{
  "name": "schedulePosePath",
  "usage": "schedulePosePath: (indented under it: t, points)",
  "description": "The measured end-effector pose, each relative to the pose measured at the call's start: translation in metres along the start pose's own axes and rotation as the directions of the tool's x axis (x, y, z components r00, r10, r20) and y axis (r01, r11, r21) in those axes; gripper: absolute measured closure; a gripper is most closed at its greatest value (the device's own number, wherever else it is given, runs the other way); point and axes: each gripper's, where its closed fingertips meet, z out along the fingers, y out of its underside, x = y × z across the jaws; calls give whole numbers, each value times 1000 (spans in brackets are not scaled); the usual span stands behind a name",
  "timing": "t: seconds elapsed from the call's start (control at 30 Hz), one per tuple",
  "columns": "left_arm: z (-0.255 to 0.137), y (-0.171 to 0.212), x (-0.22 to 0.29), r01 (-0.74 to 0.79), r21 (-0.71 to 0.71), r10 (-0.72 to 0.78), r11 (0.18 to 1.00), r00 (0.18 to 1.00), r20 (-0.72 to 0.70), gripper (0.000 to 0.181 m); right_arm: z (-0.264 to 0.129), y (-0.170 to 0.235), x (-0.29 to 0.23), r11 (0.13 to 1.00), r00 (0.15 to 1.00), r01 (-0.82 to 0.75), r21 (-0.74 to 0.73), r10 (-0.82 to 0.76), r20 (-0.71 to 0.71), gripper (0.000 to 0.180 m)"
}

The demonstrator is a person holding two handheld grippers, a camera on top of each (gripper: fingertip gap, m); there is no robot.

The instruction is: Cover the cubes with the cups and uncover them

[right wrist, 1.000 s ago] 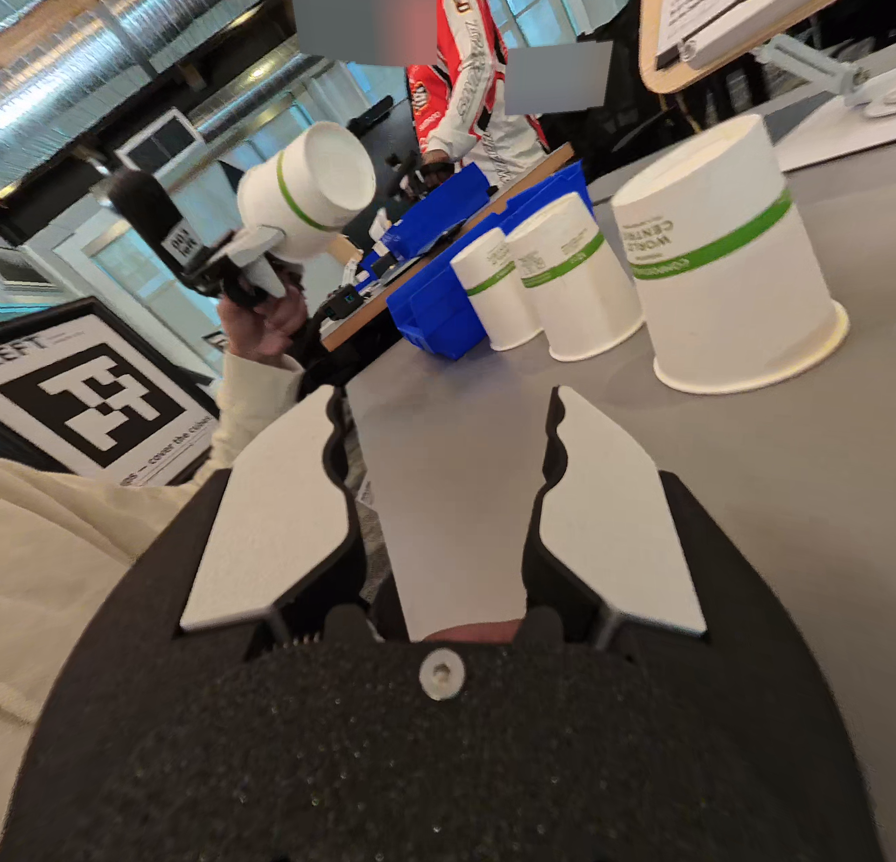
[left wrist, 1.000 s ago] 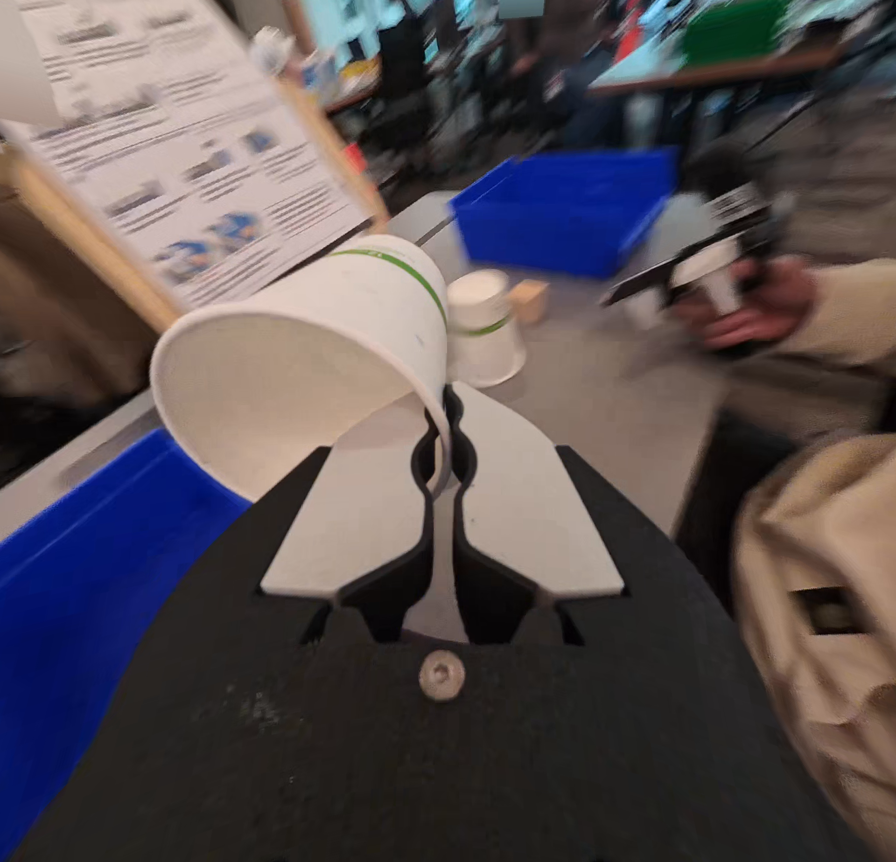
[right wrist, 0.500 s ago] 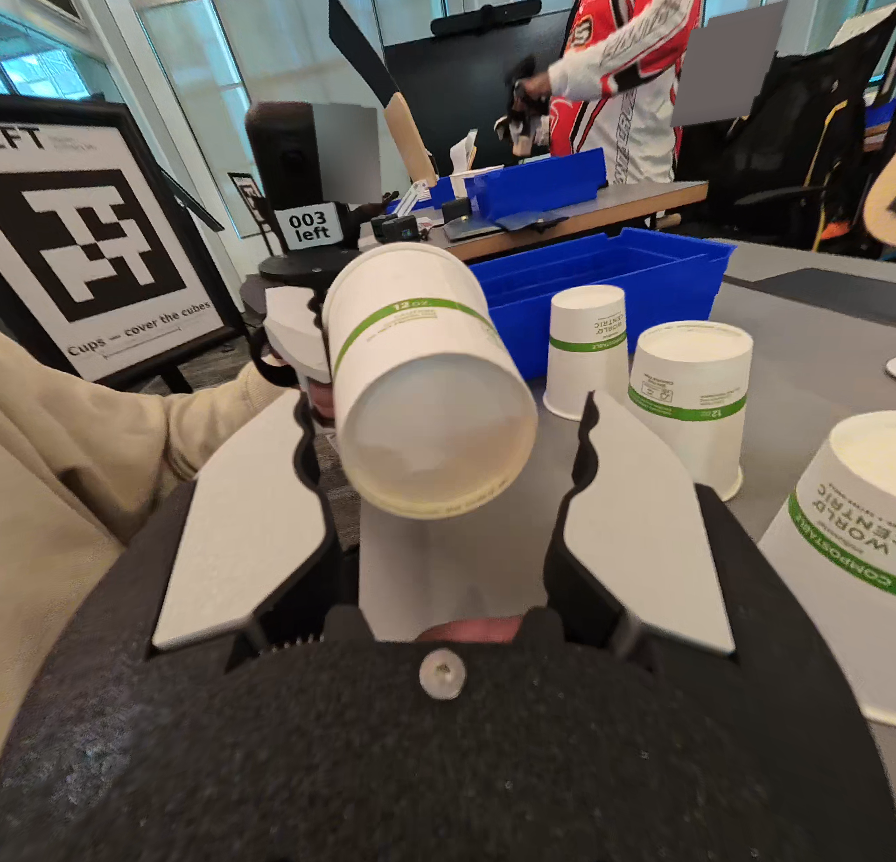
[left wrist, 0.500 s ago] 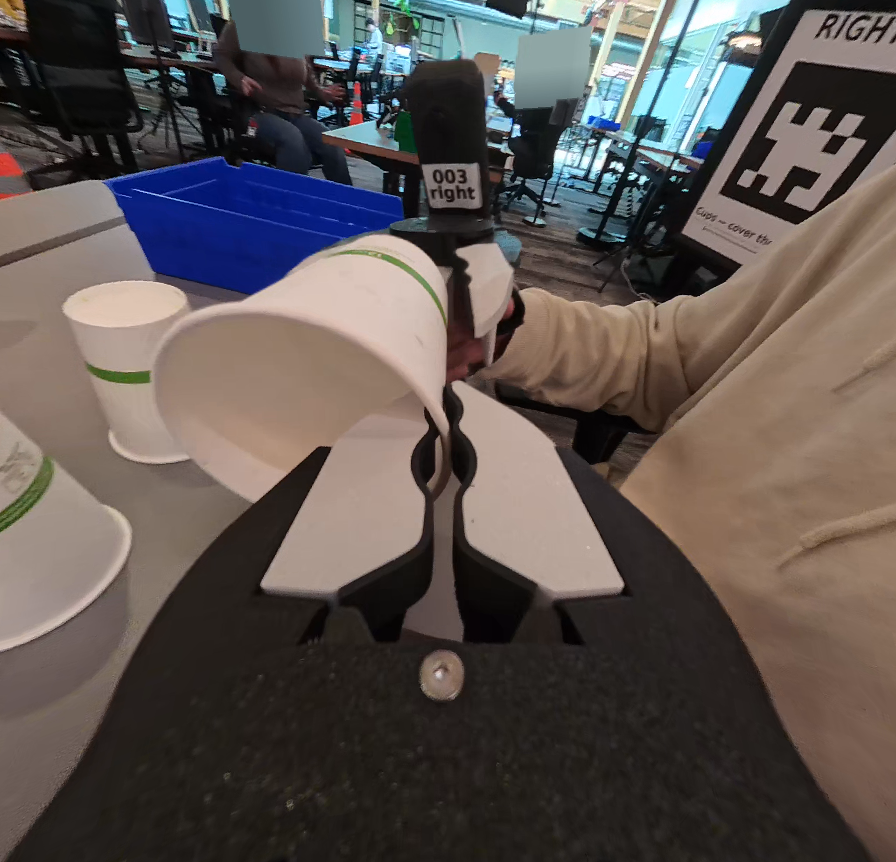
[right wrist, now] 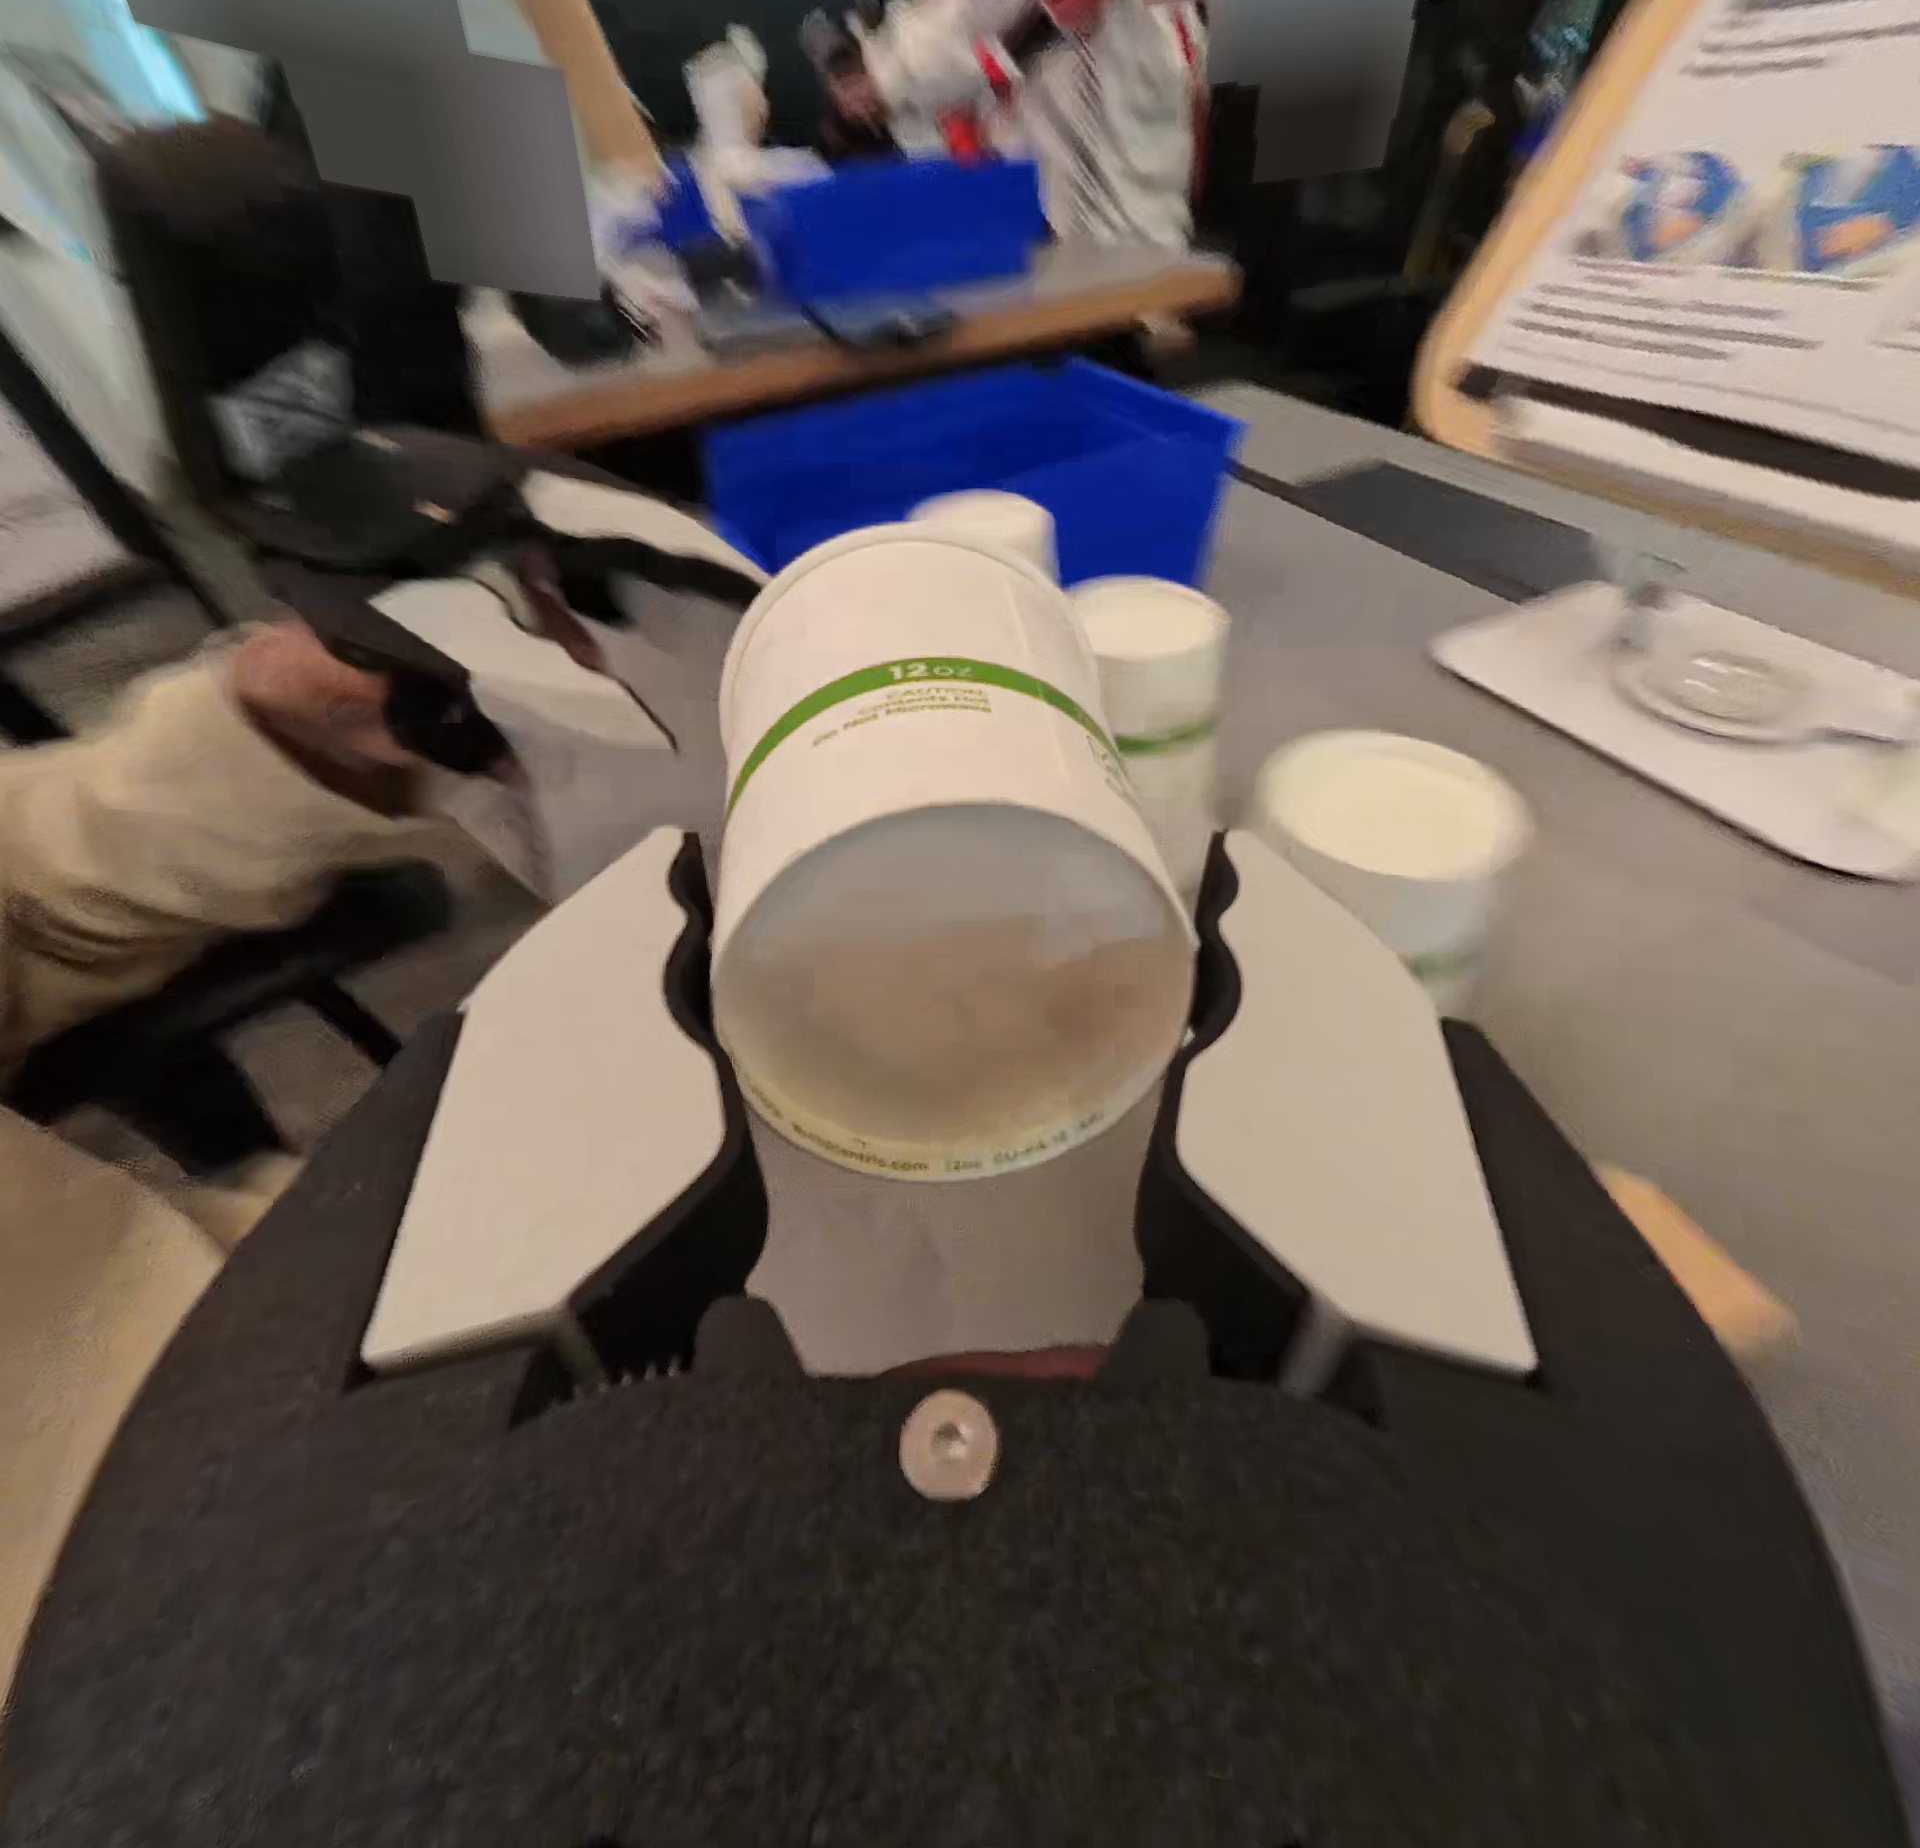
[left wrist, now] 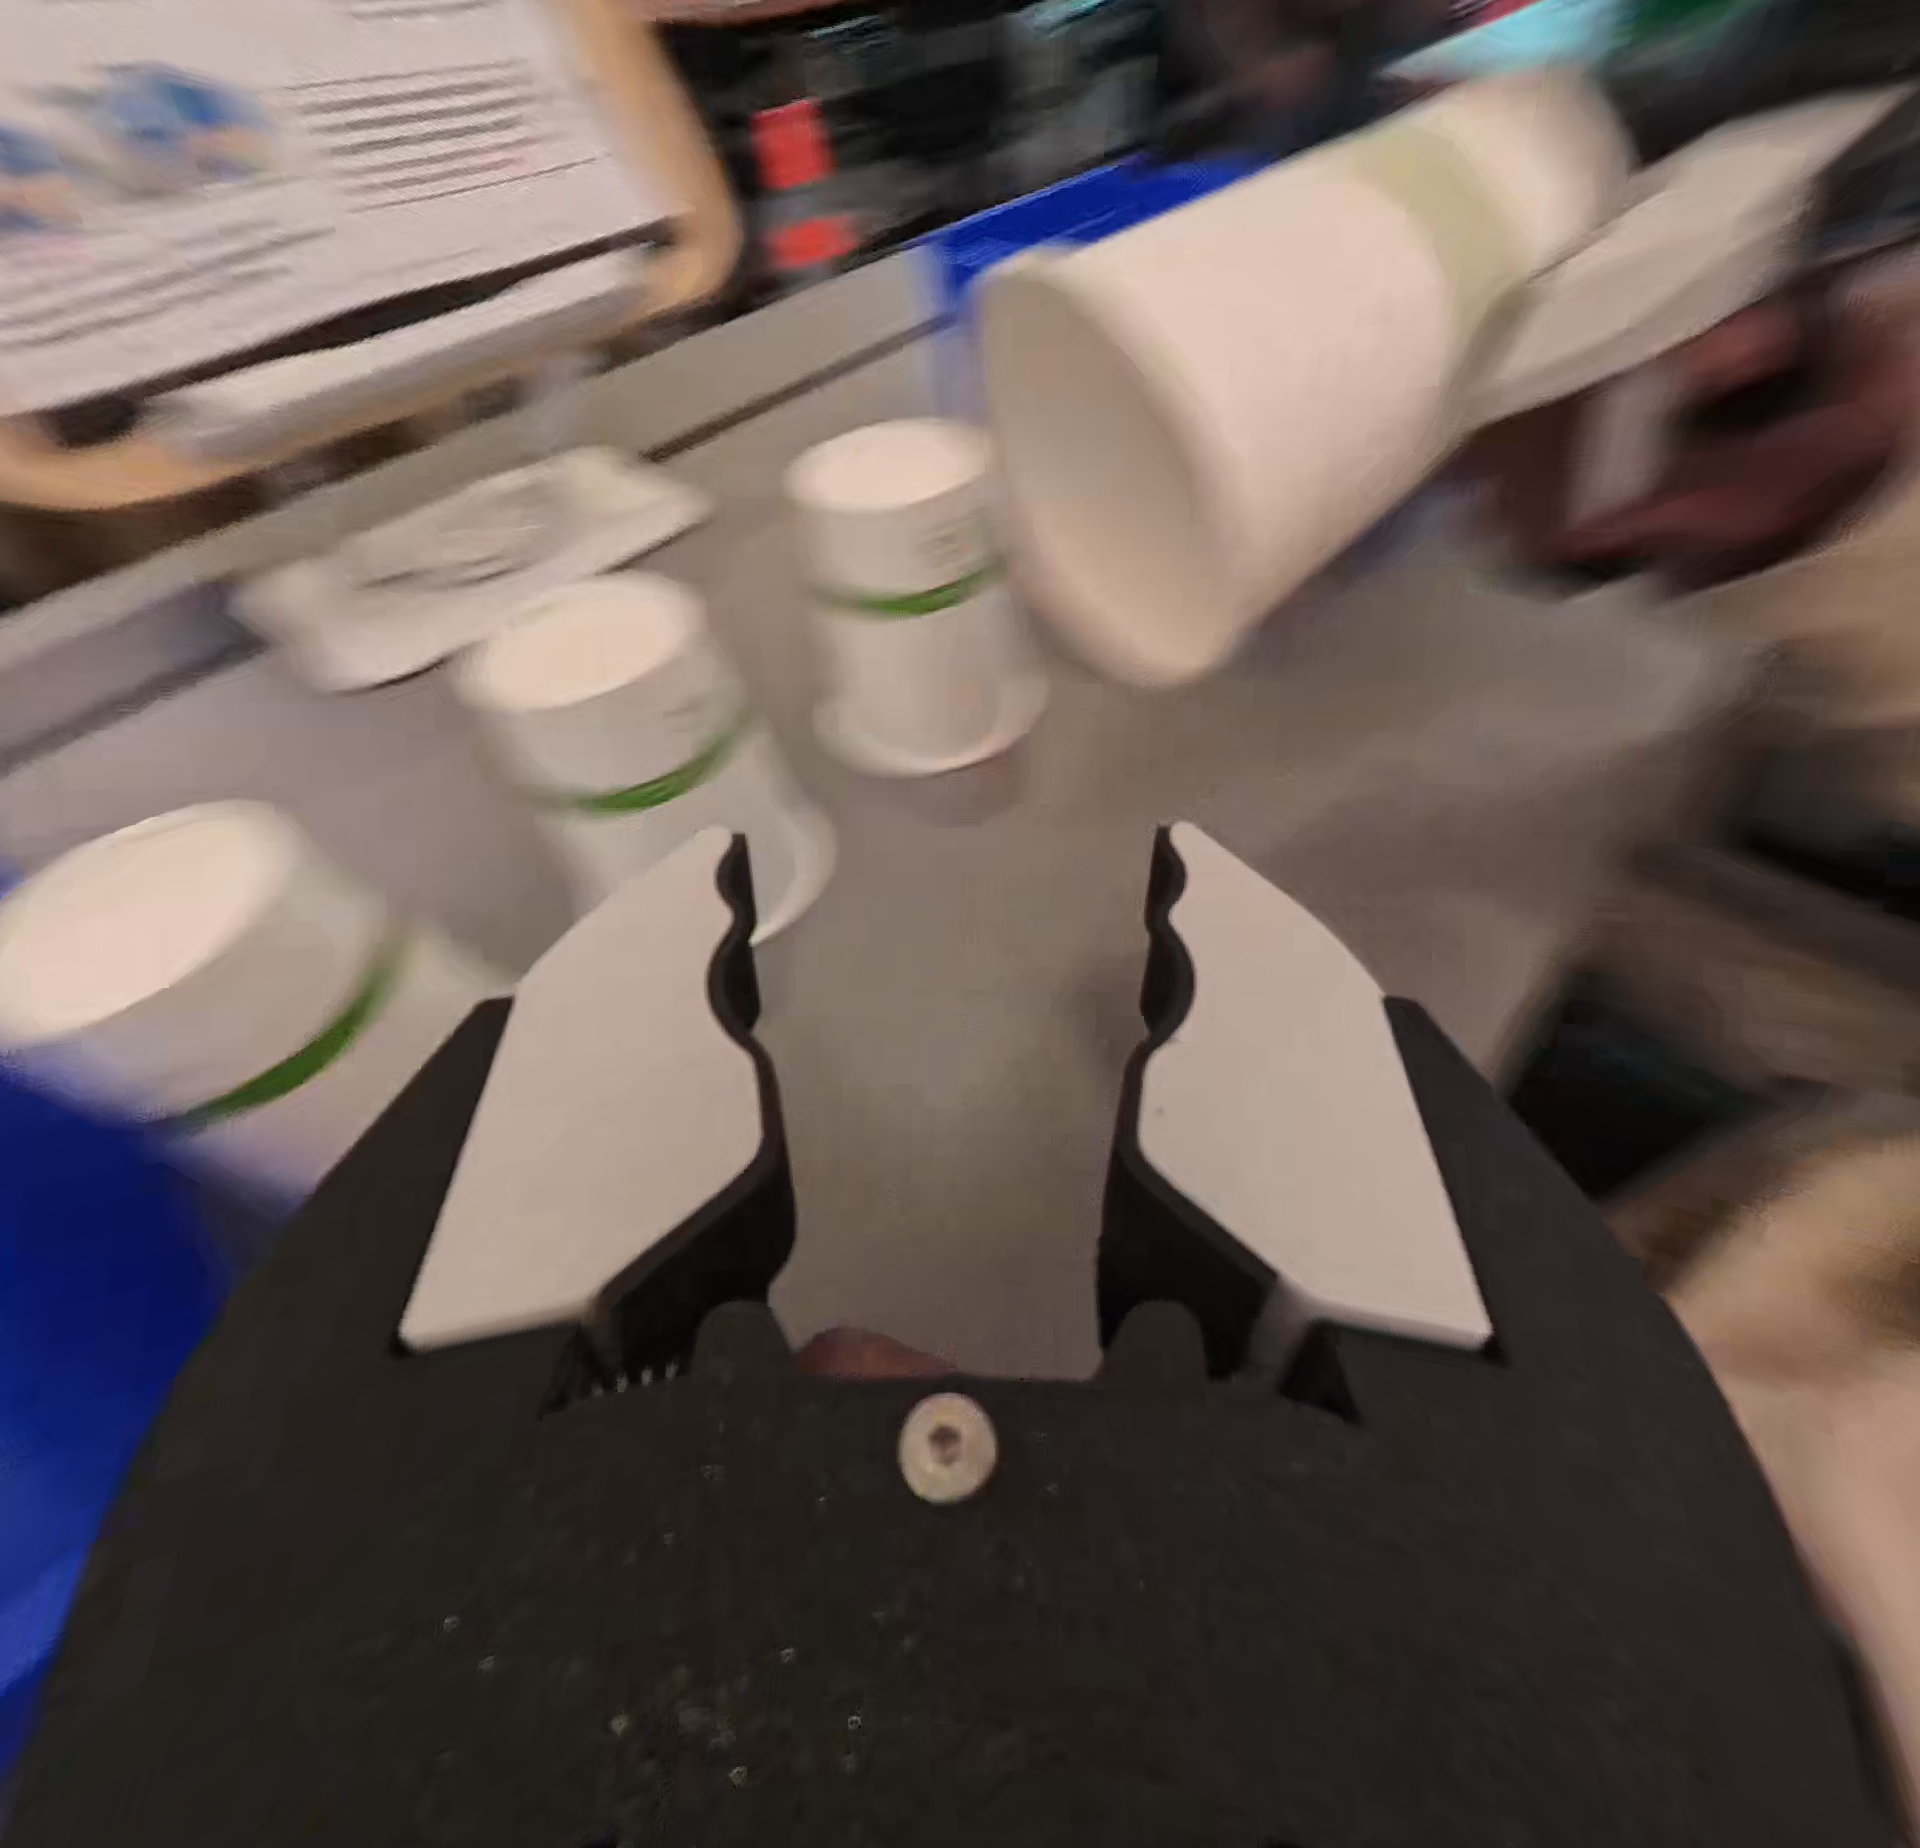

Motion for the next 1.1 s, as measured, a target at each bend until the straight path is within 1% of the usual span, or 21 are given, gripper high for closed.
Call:
schedulePosePath:
  t: [0.03,0.07,0.1,0.13,0.17,0.23,0.27,0.33,0.37,0.4,0.47,0.57,0.67,0.83,0.9,0.97,1.07,1.1]
  points:
    - [0,10,-23,-19,-50,28,999,984,174,107,-15,-4,22,997,995,43,-64,-49,-91,90]
    - [-2,17,-39,-21,-86,45,996,955,293,107,-31,-9,44,987,980,83,-138,-106,-170,90]
    - [0,23,-44,-21,-105,56,994,940,338,106,-44,-9,62,963,967,103,-249,-156,-201,90]
    - [3,26,-43,-17,-113,55,993,940,338,106,-55,-8,80,918,951,126,-377,-219,-216,90]
    - [7,30,-40,2,-122,38,993,945,324,106,-63,-7,96,858,934,153,-491,-287,-211,90]
    - [13,37,-31,63,-146,-23,987,965,260,106,-69,1,118,705,924,184,-685,-361,-123,90]
    - [15,40,-25,94,-163,-57,982,975,216,107,-66,8,126,635,929,178,-752,-361,-85,90]
    - [16,41,-16,178,-174,-157,969,979,127,107,-63,27,142,444,926,177,-879,-378,-4,90]
    - [17,40,-14,218,-169,-206,961,975,86,108,-60,33,151,360,919,176,-916,-393,22,90]
    - [16,40,-16,241,-165,-231,956,970,78,108,-54,37,157,312,920,171,-934,-391,38,90]
    - [14,44,-28,240,-164,-221,957,967,127,108,-37,46,156,288,946,161,-944,-318,65,89]
    - [10,45,-37,268,-151,-248,951,958,143,107,-24,59,164,240,948,159,-958,-306,81,89]
    - [5,46,-42,252,-142,-231,957,961,152,109,-17,73,163,238,960,154,-959,-265,88,89]
    - [4,47,-41,253,-147,-233,956,963,138,113,-11,89,169,240,962,152,-959,-259,88,89]
    - [6,49,-40,252,-162,-232,954,963,137,113,-12,95,172,218,961,151,-964,-263,91,89]
    - [7,49,-38,246,-170,-225,954,965,133,114,-9,94,169,243,968,146,-959,-235,88,89]
    - [9,51,-37,239,-178,-216,954,966,139,114,-10,90,168,253,960,173,-952,-258,106,86]
    - [9,51,-38,242,-177,-218,954,965,147,114,-10,82,169,277,955,176,-945,-282,96,77]
